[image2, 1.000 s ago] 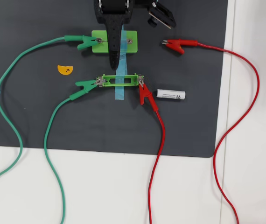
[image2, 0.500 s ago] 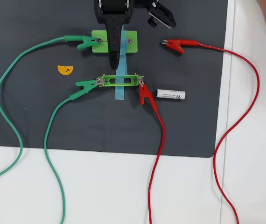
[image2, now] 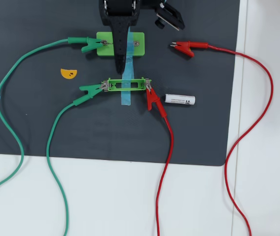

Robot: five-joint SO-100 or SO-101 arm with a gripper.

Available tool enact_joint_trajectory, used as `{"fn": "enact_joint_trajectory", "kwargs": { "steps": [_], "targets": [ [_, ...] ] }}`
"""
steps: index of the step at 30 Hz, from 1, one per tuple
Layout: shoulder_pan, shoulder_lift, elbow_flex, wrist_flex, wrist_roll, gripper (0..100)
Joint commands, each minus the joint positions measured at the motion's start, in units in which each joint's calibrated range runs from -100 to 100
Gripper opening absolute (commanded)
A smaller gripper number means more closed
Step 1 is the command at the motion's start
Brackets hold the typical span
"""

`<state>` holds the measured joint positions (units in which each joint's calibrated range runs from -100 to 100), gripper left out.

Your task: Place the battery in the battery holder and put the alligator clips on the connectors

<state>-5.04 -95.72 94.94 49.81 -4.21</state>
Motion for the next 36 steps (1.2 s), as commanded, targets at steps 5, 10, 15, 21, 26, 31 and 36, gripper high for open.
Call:
{"fn": "enact_joint_trajectory", "kwargs": {
  "steps": [5, 10, 15, 21, 26, 31, 36],
  "targets": [
    [-15.81, 42.25, -44.23, -0.34, -0.24, 41],
    [-27.72, 82.74, -79.15, 11.09, -3.94, 41],
    [-33.48, 108.26, -105.99, 31.54, -4.93, 41],
    [-33.17, 118.30, -115.20, 38.42, -4.98, 37],
    [-32.87, 124.09, -118.88, 38.50, -5.66, 32],
    [-32.16, 126.47, -118.71, 37.64, -5.71, 31],
    [-28.23, 129.79, -119.06, 37.56, -6.13, 31]
  ]
}}
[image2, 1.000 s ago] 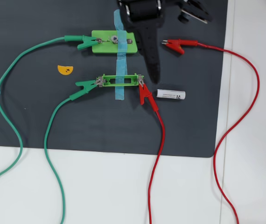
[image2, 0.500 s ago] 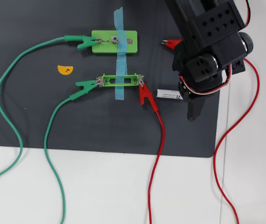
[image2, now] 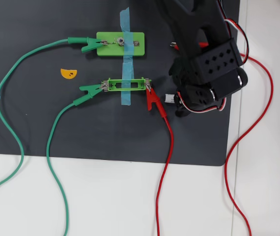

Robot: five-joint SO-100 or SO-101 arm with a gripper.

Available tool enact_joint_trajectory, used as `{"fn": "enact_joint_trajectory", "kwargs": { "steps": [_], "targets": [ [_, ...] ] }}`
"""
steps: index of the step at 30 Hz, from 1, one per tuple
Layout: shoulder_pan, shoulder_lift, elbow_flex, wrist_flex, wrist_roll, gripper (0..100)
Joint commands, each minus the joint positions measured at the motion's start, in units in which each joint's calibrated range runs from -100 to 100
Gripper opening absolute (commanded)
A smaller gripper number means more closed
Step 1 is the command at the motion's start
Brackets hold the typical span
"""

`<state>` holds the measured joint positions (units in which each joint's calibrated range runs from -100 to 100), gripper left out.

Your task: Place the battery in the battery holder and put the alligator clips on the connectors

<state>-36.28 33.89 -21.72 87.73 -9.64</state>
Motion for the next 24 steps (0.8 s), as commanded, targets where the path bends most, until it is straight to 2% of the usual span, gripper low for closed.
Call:
{"fn": "enact_joint_trajectory", "kwargs": {
  "steps": [1, 14, 24],
  "targets": [
    [3.92, 0.26, -2.40, -0.45, -1.38, 31],
    [1.80, 0.43, -1.52, -6.30, -3.98, 31],
    [2.61, 4.01, 0.67, -6.30, -4.35, 31]
  ]
}}
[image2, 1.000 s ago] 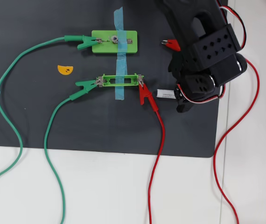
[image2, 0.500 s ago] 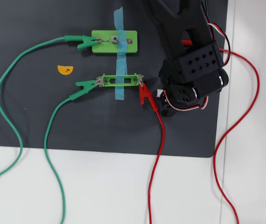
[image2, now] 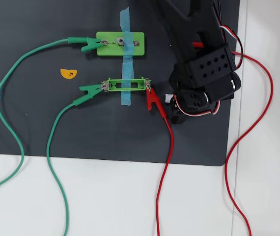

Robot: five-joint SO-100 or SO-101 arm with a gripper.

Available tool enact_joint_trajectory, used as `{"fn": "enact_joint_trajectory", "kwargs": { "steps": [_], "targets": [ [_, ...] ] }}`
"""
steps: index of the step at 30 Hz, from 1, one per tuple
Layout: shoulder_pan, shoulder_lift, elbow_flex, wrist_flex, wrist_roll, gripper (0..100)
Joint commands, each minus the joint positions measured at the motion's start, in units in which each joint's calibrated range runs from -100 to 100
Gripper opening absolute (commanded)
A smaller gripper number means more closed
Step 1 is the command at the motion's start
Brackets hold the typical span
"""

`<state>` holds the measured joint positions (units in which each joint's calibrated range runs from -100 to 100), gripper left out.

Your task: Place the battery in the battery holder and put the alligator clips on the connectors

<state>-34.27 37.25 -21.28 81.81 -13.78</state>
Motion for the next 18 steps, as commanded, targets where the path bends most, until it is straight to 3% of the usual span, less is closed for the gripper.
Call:
{"fn": "enact_joint_trajectory", "kwargs": {
  "steps": [1, 6, 8, 10, 18],
  "targets": [
    [0.60, 0.73, 0.05, -0.38, -0.21, 31],
    [0.70, 0.65, 0.05, -0.38, -0.21, 26],
    [1.00, 0.56, 0.05, -0.38, -0.21, 17],
    [2.41, 0.56, 0.14, -0.38, -0.21, 1],
    [2.21, -1.40, 3.38, -0.46, 0.36, 1]
  ]
}}
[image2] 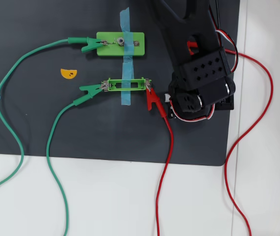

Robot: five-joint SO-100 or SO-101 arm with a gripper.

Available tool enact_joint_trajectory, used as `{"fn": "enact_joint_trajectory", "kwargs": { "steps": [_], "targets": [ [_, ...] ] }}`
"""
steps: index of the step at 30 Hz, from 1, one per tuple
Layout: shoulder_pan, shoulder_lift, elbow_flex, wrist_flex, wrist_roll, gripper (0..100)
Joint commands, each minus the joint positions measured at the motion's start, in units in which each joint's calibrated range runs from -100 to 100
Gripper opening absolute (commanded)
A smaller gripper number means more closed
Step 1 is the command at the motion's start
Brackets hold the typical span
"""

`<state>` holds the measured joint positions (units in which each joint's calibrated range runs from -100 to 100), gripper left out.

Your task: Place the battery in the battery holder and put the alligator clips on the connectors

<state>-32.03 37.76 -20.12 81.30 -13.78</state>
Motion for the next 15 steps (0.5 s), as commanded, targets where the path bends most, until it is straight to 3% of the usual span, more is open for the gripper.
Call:
{"fn": "enact_joint_trajectory", "kwargs": {
  "steps": [1, 12, 15],
  "targets": [
    [-0.23, -3.18, 3.19, 0.05, 0.36, 1],
    [-5.18, -32.61, 22.67, -7.85, 3.17, 1],
    [-0.33, -37.63, 23.55, -7.85, 5.36, 1]
  ]
}}
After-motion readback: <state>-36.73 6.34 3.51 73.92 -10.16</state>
